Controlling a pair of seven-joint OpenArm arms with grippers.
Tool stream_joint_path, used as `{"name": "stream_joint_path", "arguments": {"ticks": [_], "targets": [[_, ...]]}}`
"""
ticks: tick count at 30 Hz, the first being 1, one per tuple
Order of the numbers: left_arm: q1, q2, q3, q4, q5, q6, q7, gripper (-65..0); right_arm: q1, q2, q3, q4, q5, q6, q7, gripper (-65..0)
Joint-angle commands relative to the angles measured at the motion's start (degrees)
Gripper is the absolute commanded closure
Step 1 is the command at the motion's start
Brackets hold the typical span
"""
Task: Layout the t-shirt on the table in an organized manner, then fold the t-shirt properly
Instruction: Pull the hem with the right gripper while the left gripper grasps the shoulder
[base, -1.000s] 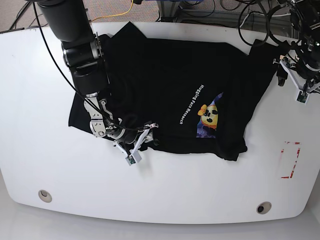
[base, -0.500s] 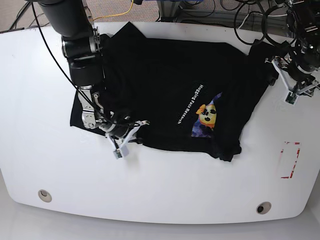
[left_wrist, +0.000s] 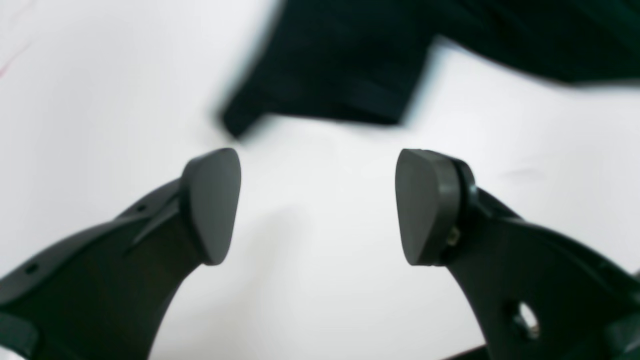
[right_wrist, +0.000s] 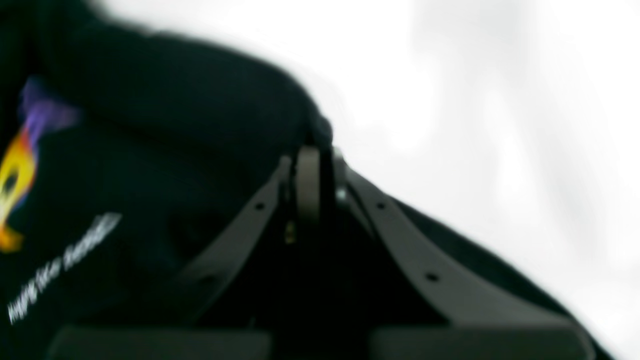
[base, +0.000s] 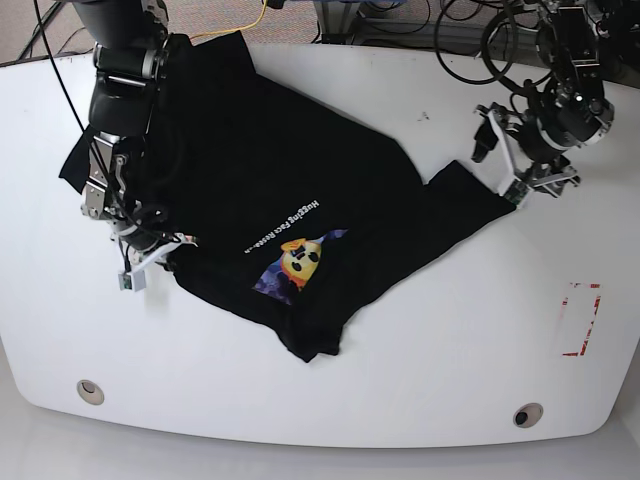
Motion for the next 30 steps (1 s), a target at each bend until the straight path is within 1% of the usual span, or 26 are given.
{"name": "stream_joint_path", "arguments": {"ticks": [1,6,9,10,12,15,16,17,19,20,21,22,25,27,30], "targets": [[-1.14,1.14,3.13,0.88,-0.32,0.12,-0.97,-44.0,0.04,0.65,1.94,5.60,0.52,0.88,-1.20,0.0],[-1.14,4.13,9.11,0.88,-0.32,0.12,-0.97,-44.0,-2.86,0.47,4.49,12.11,0.52,0.88,-3.31,-0.2],[-1.14,5.80,13.06,0.79,-0.32,0.12,-0.97,-44.2,-4.18,0.30,4.67,15.63,0.52,0.88,-4.27,-0.5],[-1.14,6.15,13.86,0.79,-0.32,0.12,-0.97,-44.2,-4.44,0.30,4.67,16.42,0.52,0.88,-4.54,-1.0],[-1.23,7.29,15.44,0.53,-0.32,0.12,-0.97,-44.3,-4.88,0.21,4.67,18.26,0.52,0.88,-5.33,-4.0],[-2.02,9.05,17.11,-1.05,-0.05,0.12,-0.97,-44.4,-5.15,-0.14,4.67,20.46,0.52,0.88,-6.12,-13.2],[-2.54,9.84,17.55,-2.11,0.03,0.12,-0.97,-44.4,-5.23,-0.85,4.67,21.43,0.52,0.88,-6.47,-19.2],[-2.81,10.20,17.64,-2.90,0.03,0.12,-0.97,-44.3,-5.50,-1.20,4.76,22.13,0.52,0.88,-6.65,-23.5],[-3.42,11.16,17.72,-5.45,0.03,0.12,-0.97,-44.0,-6.11,-1.55,4.84,24.33,0.52,0.88,-6.91,-34.6],[-3.60,11.43,17.64,-6.24,0.03,0.12,-0.97,-44.0,-6.29,-1.64,4.76,25.03,0.52,0.88,-6.91,-38.5],[-4.04,11.78,17.46,-7.38,0.03,0.25,-0.97,-44.0,-6.64,-1.81,4.67,26.00,0.52,0.88,-6.91,-43.9],[-4.48,11.87,17.46,-8.09,0.03,1.39,-0.97,-44.0,-6.90,-1.90,4.67,26.97,0.52,0.88,-6.91,-48.2],[-5.18,11.95,17.55,-9.32,-0.05,4.12,-1.06,-44.0,-7.52,-2.60,4.58,29.60,0.52,0.88,-6.91,-57.9],[-5.53,12.04,17.64,-9.58,-0.05,5.09,-1.06,-44.0,-7.61,-3.31,4.49,30.84,0.52,0.88,-6.91,-60.9],[-5.97,12.04,17.72,-9.76,-0.05,5.44,-1.06,-44.0,-7.26,-4.36,3.09,31.71,0.52,0.88,-6.91,-61.4]]}}
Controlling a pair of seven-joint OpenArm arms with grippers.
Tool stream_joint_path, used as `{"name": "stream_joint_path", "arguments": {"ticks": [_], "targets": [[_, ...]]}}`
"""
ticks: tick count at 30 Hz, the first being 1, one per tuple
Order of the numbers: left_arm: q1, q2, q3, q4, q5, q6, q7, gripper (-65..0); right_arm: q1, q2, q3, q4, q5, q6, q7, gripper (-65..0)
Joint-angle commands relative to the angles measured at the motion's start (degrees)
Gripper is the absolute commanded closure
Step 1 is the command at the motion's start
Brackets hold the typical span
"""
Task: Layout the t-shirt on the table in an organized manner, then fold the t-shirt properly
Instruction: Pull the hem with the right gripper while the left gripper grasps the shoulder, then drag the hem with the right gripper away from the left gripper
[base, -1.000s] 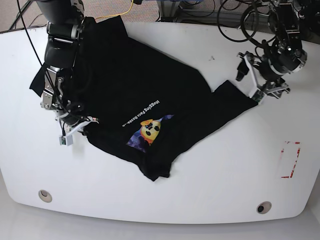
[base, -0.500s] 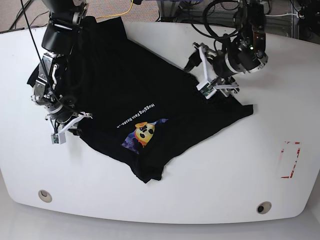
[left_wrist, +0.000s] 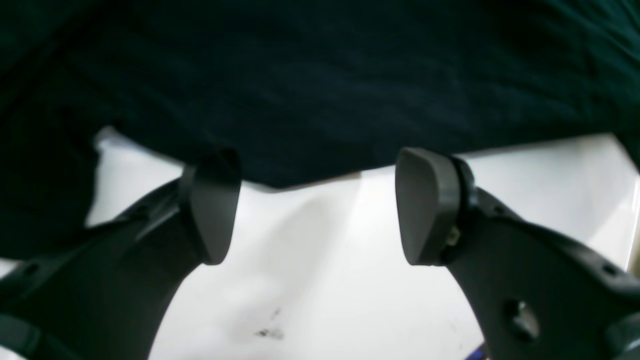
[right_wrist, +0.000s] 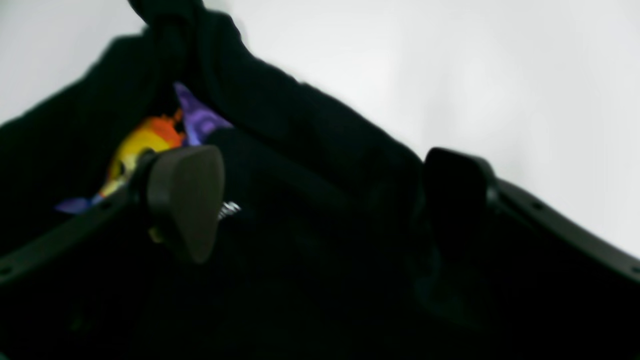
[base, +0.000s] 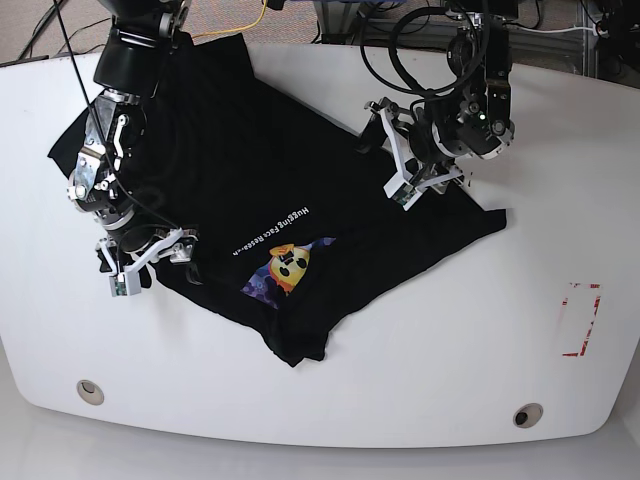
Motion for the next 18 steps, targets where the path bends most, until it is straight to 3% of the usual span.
{"name": "stream_joint_path", "arguments": {"ticks": [1,11,18], "targets": [[-0.99,0.30,0.22,0.54,-0.99,0.00,-1.24,-44.0,1.90,-0.34,-2.12,1.92,0.76,0.27,1.61,-61.4],[-2.22,-1.01,-0.05,-3.60,-0.99,0.08,-1.24,-44.0,10.96,-1.13,-13.29,-5.64,0.84,0.27,1.61,-61.4],[-1.78,-2.33,-0.05,-3.33,-1.08,0.08,-1.24,-44.0,18.61,-4.74,-15.75,-16.54,0.76,0.27,2.05,-61.4]]}}
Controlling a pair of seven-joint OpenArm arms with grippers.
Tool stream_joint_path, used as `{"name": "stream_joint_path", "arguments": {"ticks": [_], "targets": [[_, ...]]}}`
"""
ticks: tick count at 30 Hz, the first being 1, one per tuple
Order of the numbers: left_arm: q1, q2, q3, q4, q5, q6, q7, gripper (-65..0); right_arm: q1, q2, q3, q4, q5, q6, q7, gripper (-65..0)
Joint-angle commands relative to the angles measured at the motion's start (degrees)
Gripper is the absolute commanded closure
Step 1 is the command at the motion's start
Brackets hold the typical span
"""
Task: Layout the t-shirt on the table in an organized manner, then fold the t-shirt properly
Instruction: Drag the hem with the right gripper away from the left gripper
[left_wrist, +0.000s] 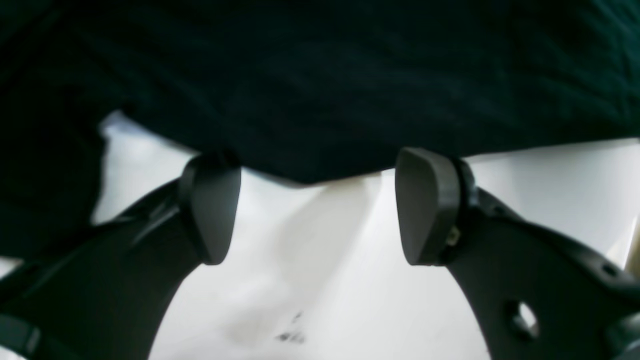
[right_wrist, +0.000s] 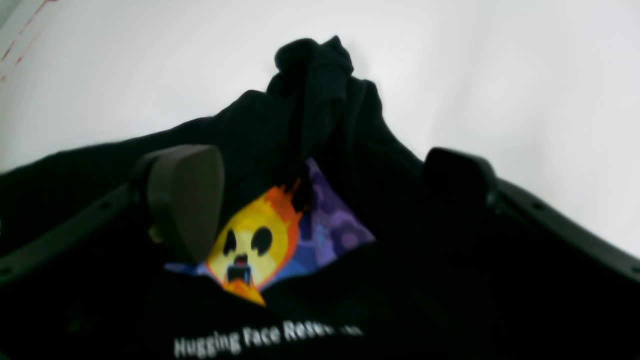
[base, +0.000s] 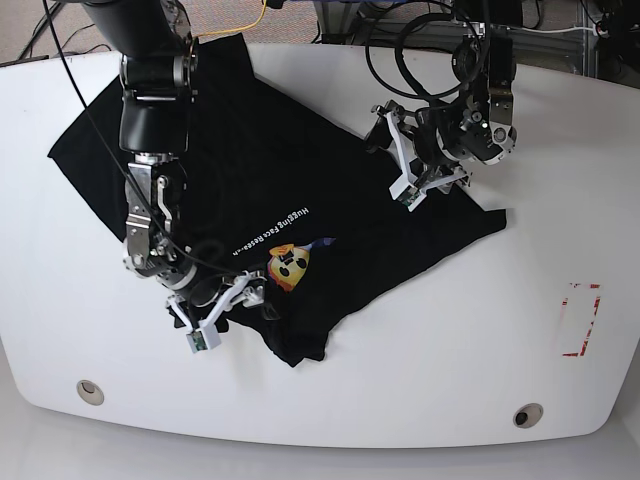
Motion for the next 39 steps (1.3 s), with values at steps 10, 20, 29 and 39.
{"name": "stream_joint_path", "arguments": {"ticks": [10,20,29,39], "targets": [[-0.23,-1.20,-0.03,2.16,-1.02,0.00,-1.02,-43.9,11.74,-3.24,-0.38,-19.80,0.80,0.86,9.09,-61.4],[-0.23,-1.20,-0.03,3.13,-1.02,-0.09,-1.02,-43.9,16.32,-3.59,-0.38,-34.39,0.80,0.69,17.53,-61.2],[-0.32,-1.11,-0.03,3.13,-1.02,-0.09,-1.02,-43.9,16.32,-5.61,-0.47,-36.24,0.80,0.86,19.55,-47.7],[-0.32,-1.02,-0.03,3.04,-1.02,-0.09,-1.10,-43.9,17.02,-7.20,-0.56,-35.98,0.80,0.86,19.29,0.0]]}}
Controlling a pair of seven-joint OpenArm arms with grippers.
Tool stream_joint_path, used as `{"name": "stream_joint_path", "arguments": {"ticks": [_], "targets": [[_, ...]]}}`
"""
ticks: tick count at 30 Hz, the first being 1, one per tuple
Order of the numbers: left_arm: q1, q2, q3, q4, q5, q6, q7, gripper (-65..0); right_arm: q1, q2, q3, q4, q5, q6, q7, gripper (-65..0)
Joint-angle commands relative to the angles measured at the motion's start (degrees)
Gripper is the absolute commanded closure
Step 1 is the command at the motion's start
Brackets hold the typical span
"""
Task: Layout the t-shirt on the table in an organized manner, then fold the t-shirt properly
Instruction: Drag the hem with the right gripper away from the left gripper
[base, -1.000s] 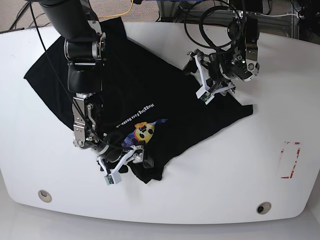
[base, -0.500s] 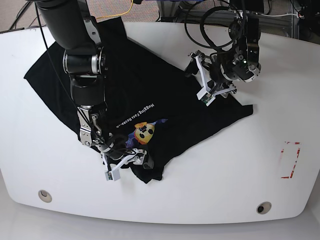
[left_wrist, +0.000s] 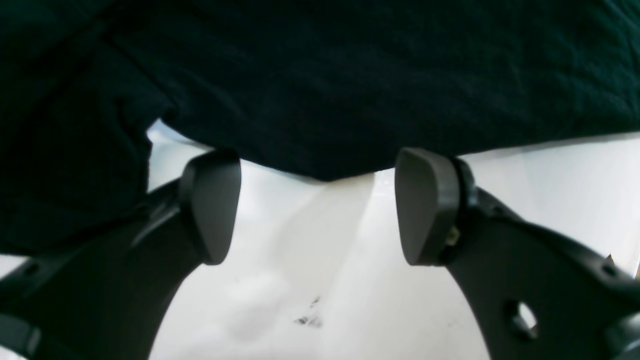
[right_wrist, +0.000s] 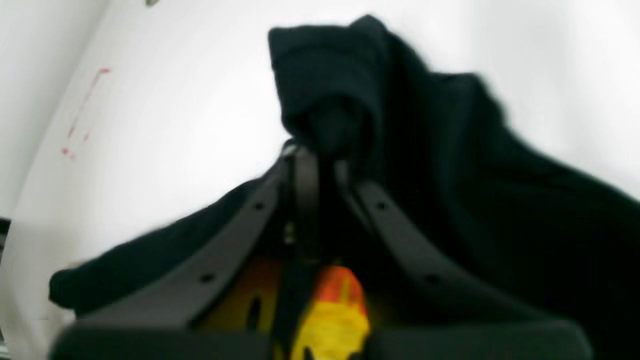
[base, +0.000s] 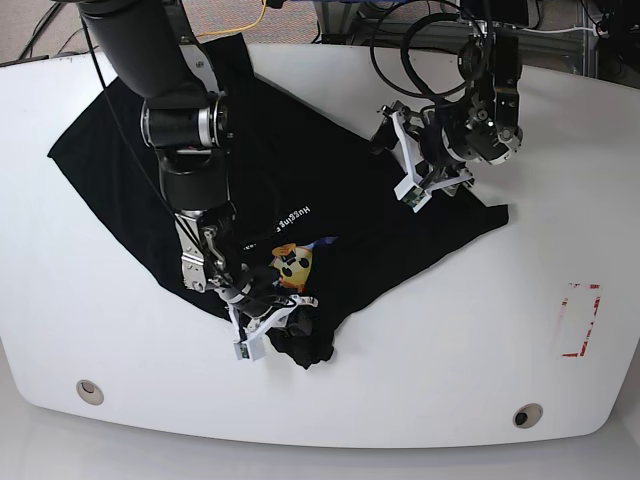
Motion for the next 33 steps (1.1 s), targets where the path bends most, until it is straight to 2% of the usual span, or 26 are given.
{"name": "stream_joint_path", "arguments": {"ticks": [1,8,15,25,31,33], "targets": [[-0.62,0.05,0.17,1.07,-0.91,-0.07,-1.10,-43.9,3.05,0.30,-0.03,1.22,0.56,0.75,1.12,-1.3],[-0.62,0.22,2.81,1.07,-1.17,-0.51,-1.02,-43.9,3.23,0.48,-0.03,5.88,0.56,0.84,-3.10,0.0],[-0.71,0.22,7.91,1.07,-1.17,-0.51,-1.02,-43.9,0.94,0.56,0.14,18.90,0.56,0.66,-12.24,0.0],[-0.71,0.05,8.35,0.98,-1.17,-0.51,-1.02,-43.9,-1.87,0.56,0.14,40.17,0.56,0.84,-24.11,0.0],[-0.97,-0.04,8.35,0.90,-1.17,-0.69,-1.02,-44.0,-1.60,0.56,0.14,47.03,0.73,0.93,-28.15,0.0],[-0.97,-0.04,8.44,0.90,-1.17,-2.00,-1.02,-44.0,-1.34,0.56,0.05,48.26,1.00,0.93,-28.68,0.0]]}}
